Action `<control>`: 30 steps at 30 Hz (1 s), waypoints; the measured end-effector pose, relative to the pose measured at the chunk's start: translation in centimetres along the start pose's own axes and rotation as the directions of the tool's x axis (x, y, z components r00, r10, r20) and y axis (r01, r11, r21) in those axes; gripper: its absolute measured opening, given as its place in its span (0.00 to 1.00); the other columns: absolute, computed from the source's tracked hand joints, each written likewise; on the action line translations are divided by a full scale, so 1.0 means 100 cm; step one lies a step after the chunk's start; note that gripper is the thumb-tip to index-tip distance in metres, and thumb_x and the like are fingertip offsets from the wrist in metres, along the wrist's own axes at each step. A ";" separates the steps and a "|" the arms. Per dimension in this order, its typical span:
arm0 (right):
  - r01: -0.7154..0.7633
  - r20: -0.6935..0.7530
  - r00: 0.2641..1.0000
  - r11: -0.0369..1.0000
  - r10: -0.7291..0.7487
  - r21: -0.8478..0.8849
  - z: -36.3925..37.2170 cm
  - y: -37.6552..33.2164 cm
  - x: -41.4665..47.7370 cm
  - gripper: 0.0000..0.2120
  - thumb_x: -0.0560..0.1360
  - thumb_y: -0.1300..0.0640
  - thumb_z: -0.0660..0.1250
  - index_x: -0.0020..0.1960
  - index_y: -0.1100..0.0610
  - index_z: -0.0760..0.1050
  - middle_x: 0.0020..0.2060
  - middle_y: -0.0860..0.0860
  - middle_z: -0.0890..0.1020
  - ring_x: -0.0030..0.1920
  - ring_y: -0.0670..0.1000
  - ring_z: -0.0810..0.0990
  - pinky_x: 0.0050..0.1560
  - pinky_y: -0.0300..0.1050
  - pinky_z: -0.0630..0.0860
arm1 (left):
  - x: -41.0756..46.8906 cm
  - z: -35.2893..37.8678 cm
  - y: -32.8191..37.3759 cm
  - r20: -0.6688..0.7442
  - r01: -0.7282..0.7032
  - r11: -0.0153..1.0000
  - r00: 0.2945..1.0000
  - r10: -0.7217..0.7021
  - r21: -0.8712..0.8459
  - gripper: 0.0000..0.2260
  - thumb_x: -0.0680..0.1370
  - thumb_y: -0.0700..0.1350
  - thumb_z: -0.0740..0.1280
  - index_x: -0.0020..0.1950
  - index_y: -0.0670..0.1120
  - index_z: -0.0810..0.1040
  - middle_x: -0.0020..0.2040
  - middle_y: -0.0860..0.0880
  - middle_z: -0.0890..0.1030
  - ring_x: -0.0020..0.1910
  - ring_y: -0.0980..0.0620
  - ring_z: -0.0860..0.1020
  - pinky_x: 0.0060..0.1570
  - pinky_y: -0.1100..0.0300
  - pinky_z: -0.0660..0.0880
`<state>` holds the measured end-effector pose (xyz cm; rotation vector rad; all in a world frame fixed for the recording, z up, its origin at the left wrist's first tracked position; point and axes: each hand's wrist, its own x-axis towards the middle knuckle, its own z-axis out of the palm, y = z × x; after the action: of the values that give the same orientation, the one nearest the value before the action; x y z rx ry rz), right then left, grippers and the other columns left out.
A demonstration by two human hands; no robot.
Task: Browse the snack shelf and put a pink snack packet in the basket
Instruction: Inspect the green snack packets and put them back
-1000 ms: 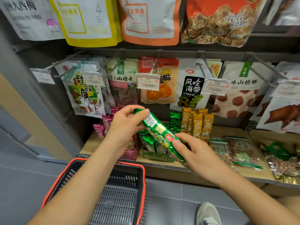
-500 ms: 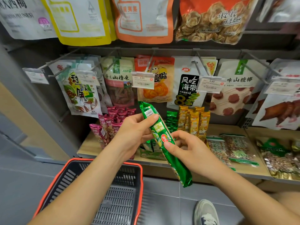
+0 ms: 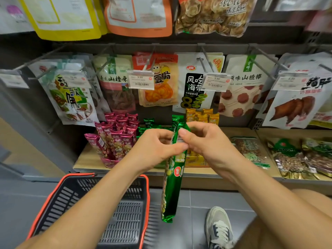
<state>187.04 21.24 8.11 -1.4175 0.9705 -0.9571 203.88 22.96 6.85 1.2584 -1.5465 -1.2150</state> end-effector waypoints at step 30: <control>-0.096 -0.272 0.954 0.988 0.127 0.122 -0.045 -0.008 0.005 0.11 0.78 0.66 0.64 0.55 0.54 0.76 0.50 0.57 0.81 0.45 0.55 0.86 0.35 0.43 0.81 | -0.014 -0.002 -0.033 -0.021 -0.188 0.727 0.963 0.268 0.660 0.19 0.73 0.56 0.72 0.61 0.53 0.76 0.48 0.57 0.78 0.46 0.56 0.75 0.45 0.60 0.73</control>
<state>182.99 19.27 9.23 -1.1440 1.1757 -1.1269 205.10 24.14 3.71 1.4686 -2.0600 -0.4148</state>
